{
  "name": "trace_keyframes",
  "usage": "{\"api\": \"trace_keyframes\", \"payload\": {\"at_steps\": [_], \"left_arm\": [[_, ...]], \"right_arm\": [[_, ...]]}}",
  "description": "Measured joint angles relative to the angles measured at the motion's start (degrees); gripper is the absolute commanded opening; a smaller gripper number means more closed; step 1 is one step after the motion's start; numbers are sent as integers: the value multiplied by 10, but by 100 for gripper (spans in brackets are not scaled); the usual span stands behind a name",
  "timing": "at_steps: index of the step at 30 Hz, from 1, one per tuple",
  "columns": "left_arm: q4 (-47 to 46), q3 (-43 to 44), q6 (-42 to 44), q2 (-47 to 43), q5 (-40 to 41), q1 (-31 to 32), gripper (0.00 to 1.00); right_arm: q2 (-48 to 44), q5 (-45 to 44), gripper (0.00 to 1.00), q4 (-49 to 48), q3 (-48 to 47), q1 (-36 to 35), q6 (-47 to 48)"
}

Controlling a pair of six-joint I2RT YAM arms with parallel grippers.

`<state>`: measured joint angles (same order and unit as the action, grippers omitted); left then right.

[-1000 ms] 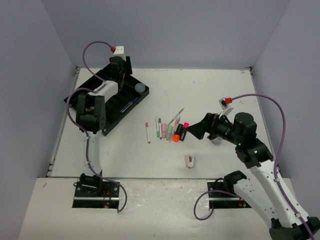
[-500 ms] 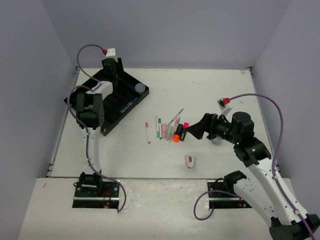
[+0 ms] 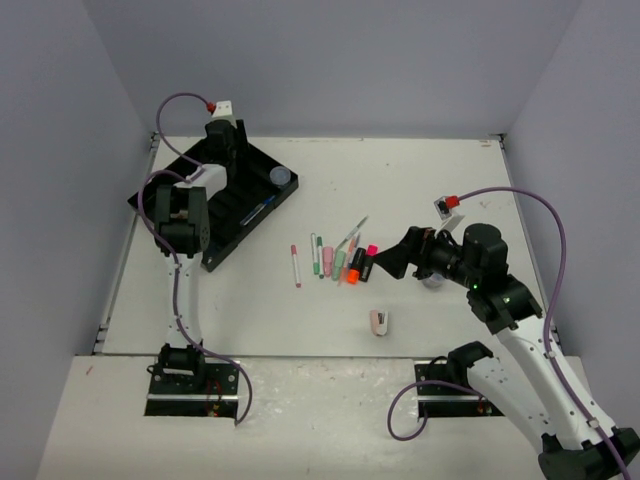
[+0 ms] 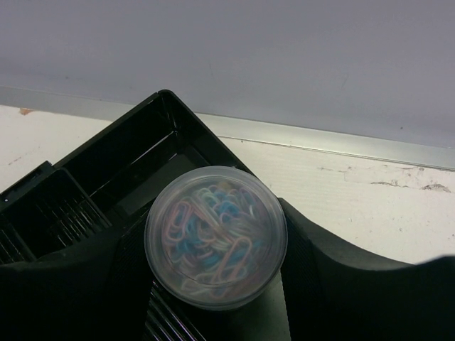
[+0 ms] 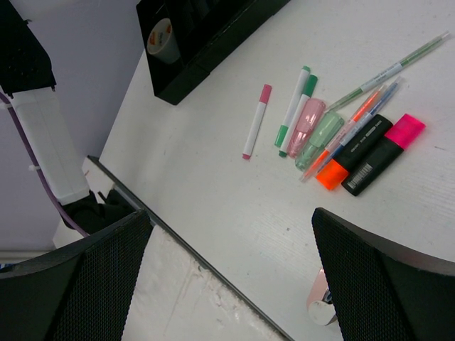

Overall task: Sort the stationery into containers
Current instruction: Place the stationery in the storage box, then pick up the stationery from the corner of the board.

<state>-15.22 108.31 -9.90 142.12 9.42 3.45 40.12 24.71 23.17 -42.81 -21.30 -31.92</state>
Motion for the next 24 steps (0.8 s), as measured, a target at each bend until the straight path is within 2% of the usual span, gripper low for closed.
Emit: {"api": "trace_keyframes", "payload": {"at_steps": [3,4,5,7,19,24], "left_arm": [[-1,-1,-1,0,-2,0,63],[-1,-2,-1,-1,-5,0,73],[0,-2,-1,-2,-7,0,90],[3,-2,-4,-5,-12,0,99],[19,11,-20,-42,-32,0,100],[63,-19,-44,-115,-15,7,100]], "right_arm": [[0,-1,99,0,0,0,0],[0,-2,99,0,0,0,1],[0,-2,99,0,0,0,1],[0,-2,99,0,0,0,1],[4,-11,99,0,1,0,6],[41,-51,99,1,1,0,7]]}}
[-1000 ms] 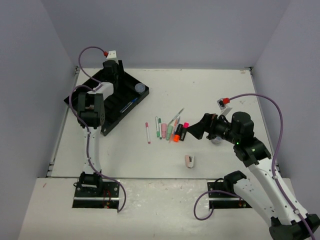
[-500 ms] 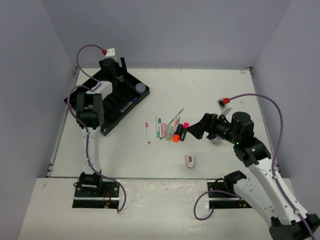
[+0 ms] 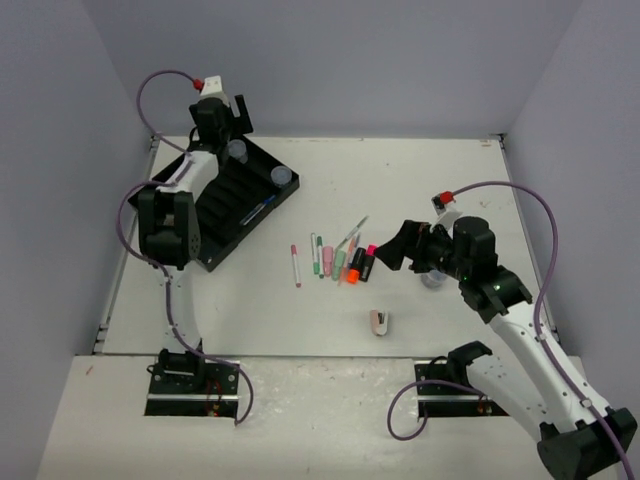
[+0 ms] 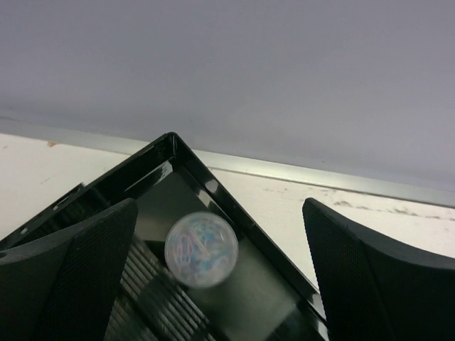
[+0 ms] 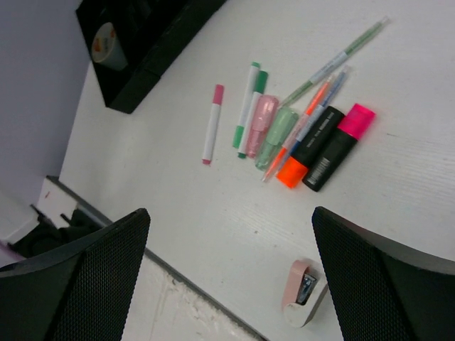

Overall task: Sort the stationery into containers
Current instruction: Pick up the stationery from the corner of the board.

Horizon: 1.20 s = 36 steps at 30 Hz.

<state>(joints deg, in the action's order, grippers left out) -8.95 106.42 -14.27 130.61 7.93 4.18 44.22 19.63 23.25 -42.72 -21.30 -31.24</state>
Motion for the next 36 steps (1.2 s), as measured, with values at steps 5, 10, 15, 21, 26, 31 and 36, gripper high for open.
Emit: {"api": "trace_keyframes", "payload": {"at_steps": [5,10,15,21,26,31,36], "left_arm": [[26,-100,-56,-173,20,15,100],[26,-304,-134,-419,33,44,100],[28,-469,-167,-602,65,168,100],[77,-569,-166,-699,53,261,100],[100,-588,-160,-711,34,267,100],[116,-596,-148,-699,-7,274,100],[117,-596,-140,-687,-34,281,100]], "right_arm": [[50,-85,99,23,-3,1,1],[81,-200,99,73,-33,12,1],[124,-301,99,124,-68,32,-2],[201,-359,99,176,-76,48,-18],[242,-370,99,191,-68,64,-36],[264,-351,99,180,-45,102,-39],[268,-323,99,155,-30,135,-39]]}}
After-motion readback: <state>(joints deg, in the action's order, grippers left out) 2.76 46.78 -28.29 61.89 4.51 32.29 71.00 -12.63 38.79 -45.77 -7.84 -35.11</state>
